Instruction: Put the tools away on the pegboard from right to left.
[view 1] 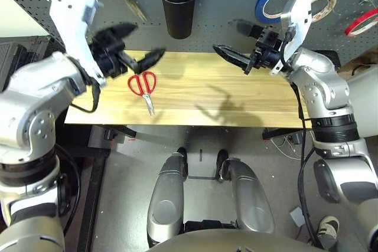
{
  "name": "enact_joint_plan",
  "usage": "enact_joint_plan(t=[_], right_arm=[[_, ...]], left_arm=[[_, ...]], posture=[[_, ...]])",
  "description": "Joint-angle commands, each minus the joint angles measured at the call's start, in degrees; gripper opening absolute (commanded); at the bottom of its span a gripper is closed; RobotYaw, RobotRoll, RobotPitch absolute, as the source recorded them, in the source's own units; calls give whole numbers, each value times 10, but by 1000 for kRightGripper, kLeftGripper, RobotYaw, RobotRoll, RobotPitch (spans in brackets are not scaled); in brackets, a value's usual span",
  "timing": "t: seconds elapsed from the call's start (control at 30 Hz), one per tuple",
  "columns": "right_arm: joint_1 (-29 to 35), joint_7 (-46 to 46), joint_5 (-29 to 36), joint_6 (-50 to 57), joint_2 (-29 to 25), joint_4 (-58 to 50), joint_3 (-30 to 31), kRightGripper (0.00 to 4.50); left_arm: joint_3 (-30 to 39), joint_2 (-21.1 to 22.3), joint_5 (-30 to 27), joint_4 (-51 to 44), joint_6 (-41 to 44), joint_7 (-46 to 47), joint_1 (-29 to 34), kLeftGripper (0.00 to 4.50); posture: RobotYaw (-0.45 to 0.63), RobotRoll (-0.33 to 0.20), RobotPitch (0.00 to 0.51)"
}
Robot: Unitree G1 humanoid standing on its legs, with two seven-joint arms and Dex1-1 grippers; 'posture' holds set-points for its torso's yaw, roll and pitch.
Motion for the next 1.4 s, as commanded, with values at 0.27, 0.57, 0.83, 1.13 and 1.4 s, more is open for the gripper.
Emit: enact_joint_plan(t=[0.27, 0.57, 0.83, 1.13, 1.4], right_arm=[[43, 37, 2, 41, -16, -69, 41, 4500], [63, 81, -62, 3, -34, -14, 108, 4500], [60, 89, -96, 1, -28, -5, 143, 4500], [81, 81, -99, 15, -26, -35, 145, 4500], [96, 73, -94, 34, -26, -66, 139, 4500]], left_arm=[[-48, -48, 76, 115, 6, 83, 72, 4464], [-81, -76, 153, 252, -28, 119, 54, 4464], [-89, -109, 206, 385, -97, 135, 14, 4464], [-85, -141, 252, 499, -185, 159, -12, 4464], [-66, -161, 286, 642, -281, 205, -56, 4464]], posture=[[96, 0, 327], [93, 0, 355], [86, 0, 385], [57, 0, 406], [35, 0, 415]])
